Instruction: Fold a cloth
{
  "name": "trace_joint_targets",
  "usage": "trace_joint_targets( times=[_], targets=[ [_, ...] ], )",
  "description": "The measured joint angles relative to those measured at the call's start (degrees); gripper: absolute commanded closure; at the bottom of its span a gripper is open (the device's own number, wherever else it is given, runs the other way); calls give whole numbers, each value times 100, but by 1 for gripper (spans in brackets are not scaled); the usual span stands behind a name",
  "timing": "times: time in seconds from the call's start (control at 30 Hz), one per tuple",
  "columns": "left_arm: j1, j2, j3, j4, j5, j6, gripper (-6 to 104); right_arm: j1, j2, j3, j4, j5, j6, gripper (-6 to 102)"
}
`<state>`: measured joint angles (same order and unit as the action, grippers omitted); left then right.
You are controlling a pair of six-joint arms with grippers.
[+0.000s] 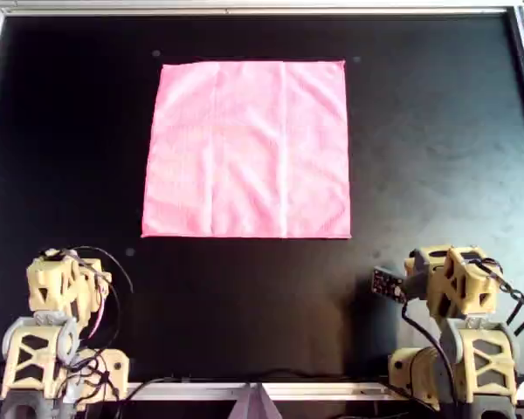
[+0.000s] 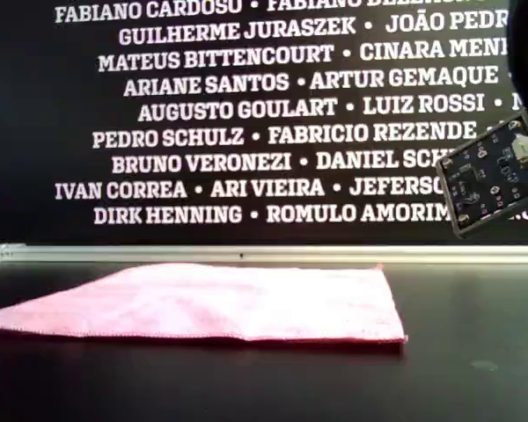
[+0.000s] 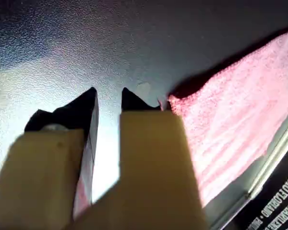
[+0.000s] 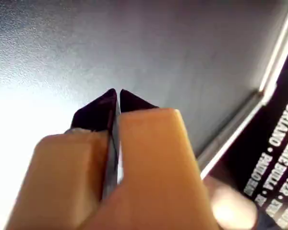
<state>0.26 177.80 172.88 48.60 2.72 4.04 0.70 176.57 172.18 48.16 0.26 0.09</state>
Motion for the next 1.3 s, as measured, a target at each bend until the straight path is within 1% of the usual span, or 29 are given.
trace_joint_targets(
  times=[0.1, 0.2, 0.37, 0.43, 0.5, 0.53, 0.6, 0.67, 0.8, 0.97, 1.03, 1.1, 1.13, 1.17, 1.23, 1.3],
  targets=[
    [0, 0, -176, 0, 0, -18, 79, 0, 0, 0, 0, 0, 0, 92],
    [0, 0, -255, 0, 0, -18, 73, 0, 0, 0, 0, 0, -35, 85],
    [0, 0, -255, 0, 0, -18, 49, 0, 0, 0, 0, 0, -26, 60],
    [0, 0, -255, 0, 0, 9, 42, 0, 0, 0, 0, 0, -53, 50],
    [0, 0, -255, 0, 0, 35, 36, 0, 0, 0, 0, 0, -53, 41],
    [0, 0, -255, 0, 0, 9, 34, 0, 0, 0, 0, 0, -18, 37],
    [0, 0, -255, 0, 0, -9, 33, 0, 0, -158, 0, 0, -18, 30],
    [0, 0, -255, 0, 0, -18, 33, 0, 0, -299, 0, 0, -18, 27],
    [0, 0, -378, 9, 0, -18, 33, 0, 0, -712, 0, 0, -18, 25],
    [0, 0, -1204, 9, 0, -18, 33, 0, 0, -1292, 0, -9, 0, 25],
    [-9, 0, -1441, 9, 53, -18, 33, 44, 0, -1433, 0, -114, 0, 25],
    [-211, 0, -1503, 9, 141, -18, 33, 308, -62, -1477, 0, -325, 0, 25],
    [-360, -35, -1503, 9, 237, -18, 33, 457, -149, -1477, 0, -466, 0, 25],
    [-510, -114, -1503, 9, 255, -70, 33, 606, -308, -1477, 0, -580, 0, 25],
    [-703, -475, -1573, 9, 334, -229, 33, 809, -817, -1477, 0, -712, 0, 25],
    [-782, -1020, -1652, -18, 352, -501, 33, 905, -1521, -1573, 0, -782, 0, 25]
  ],
)
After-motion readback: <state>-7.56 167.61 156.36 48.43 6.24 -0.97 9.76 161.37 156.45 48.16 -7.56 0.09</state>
